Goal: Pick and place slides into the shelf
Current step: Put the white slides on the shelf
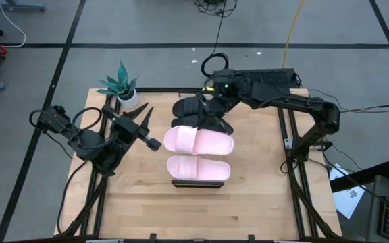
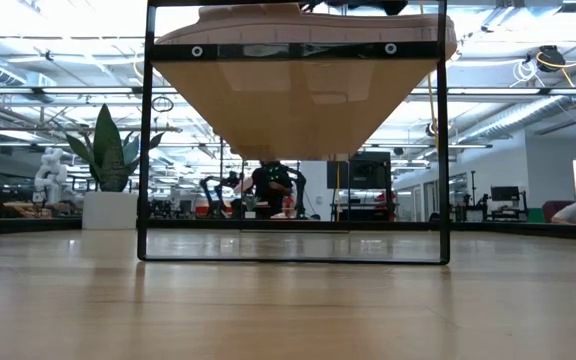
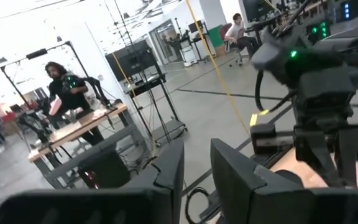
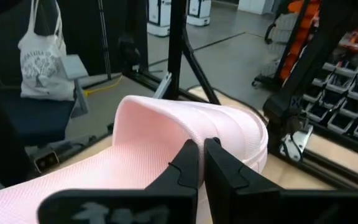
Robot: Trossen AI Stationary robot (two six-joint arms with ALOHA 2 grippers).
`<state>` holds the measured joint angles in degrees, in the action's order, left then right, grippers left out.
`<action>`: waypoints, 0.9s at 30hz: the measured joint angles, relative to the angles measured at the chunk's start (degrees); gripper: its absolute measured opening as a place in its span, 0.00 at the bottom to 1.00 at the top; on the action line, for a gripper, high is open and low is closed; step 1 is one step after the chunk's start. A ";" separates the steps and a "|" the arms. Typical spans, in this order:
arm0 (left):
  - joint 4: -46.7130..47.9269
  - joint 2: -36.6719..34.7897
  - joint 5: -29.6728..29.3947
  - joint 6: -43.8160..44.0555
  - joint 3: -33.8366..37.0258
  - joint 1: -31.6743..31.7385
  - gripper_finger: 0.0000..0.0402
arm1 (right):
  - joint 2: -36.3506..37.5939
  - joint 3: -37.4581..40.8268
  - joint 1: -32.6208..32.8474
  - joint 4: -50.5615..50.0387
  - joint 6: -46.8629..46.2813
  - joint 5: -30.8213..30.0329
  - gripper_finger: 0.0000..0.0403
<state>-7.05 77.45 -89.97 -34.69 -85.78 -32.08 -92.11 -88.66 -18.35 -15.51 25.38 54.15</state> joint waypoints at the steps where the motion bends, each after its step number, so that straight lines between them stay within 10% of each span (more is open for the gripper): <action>1: -0.02 0.00 0.00 -0.64 -0.01 0.00 0.20 | -0.70 -0.01 -0.09 -0.22 0.63 -0.04 0.00; 27: 1.53 0.04 -0.04 -2.78 0.00 2.98 0.20 | -4.35 -0.02 0.22 -11.30 14.88 -7.80 0.00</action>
<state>-5.52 77.49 -90.02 -37.47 -85.78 -29.09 -96.47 -88.68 -18.13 -26.81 40.26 46.35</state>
